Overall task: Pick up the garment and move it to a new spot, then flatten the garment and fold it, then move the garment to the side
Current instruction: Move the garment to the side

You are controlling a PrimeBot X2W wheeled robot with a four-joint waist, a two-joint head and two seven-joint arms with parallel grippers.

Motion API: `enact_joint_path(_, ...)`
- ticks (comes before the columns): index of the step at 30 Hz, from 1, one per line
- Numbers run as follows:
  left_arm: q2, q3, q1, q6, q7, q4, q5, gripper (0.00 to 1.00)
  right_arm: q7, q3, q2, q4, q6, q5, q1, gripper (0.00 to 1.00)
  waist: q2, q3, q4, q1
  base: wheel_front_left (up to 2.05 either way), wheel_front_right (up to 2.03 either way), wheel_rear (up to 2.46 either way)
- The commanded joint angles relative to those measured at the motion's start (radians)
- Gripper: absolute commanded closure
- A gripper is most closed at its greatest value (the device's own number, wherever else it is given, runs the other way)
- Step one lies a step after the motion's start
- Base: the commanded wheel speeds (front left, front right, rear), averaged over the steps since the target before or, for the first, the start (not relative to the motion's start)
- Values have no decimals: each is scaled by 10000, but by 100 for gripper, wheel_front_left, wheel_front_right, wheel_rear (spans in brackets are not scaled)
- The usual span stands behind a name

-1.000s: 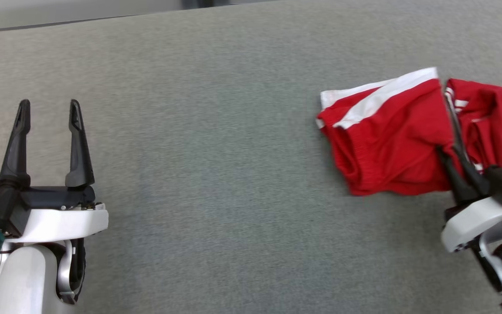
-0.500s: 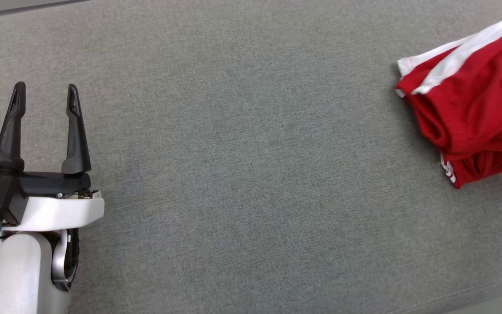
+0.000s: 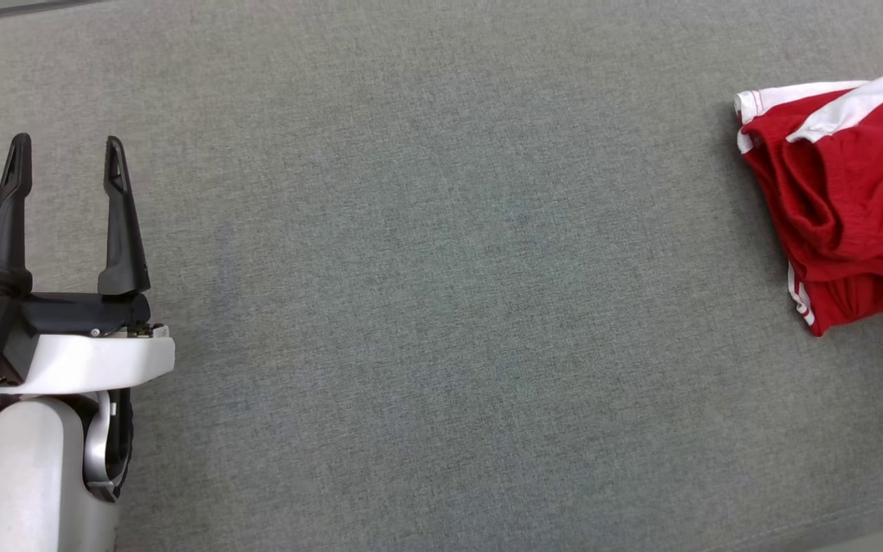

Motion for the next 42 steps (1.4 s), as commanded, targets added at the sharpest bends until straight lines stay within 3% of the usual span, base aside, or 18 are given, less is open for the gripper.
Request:
enact_joint_path(1,-21,55,52,-4,-35,0,-34,0,-129,-124,82,85,-2,220,-69,0,0,-61,31,0,0,0,0)
enact_joint_path(8,-184,251,410,73,-35,65,-76,0,-727,-1396,852,-279,-2,1177,372,0,0,-573,144,0,0,0,0)
enact_joint_path(15,-369,231,830,22,-35,143,20,0,-785,-1863,2132,-3193,0,922,1300,0,0,-1063,488,0,0,0,0)
enact_joint_path(20,-502,25,1353,86,-35,225,149,0,-715,-1633,3201,-5254,0,127,2120,0,0,-1470,868,0,0,0,0)
enact_joint_path(24,-672,-194,1721,91,-31,245,151,0,-307,-1355,3854,-6220,0,-282,2778,0,0,-1816,1216,0,0,0,0)
enact_joint_path(29,-752,-434,2095,36,44,355,115,0,76,-1106,4263,-6691,0,-775,3512,0,0,-2300,1554,0,0,0,0)
enact_joint_path(42,-628,-591,2730,-1,234,781,-29,0,373,-1203,4561,-6841,0,-1291,4888,0,0,-3329,1675,0,0,0,0)
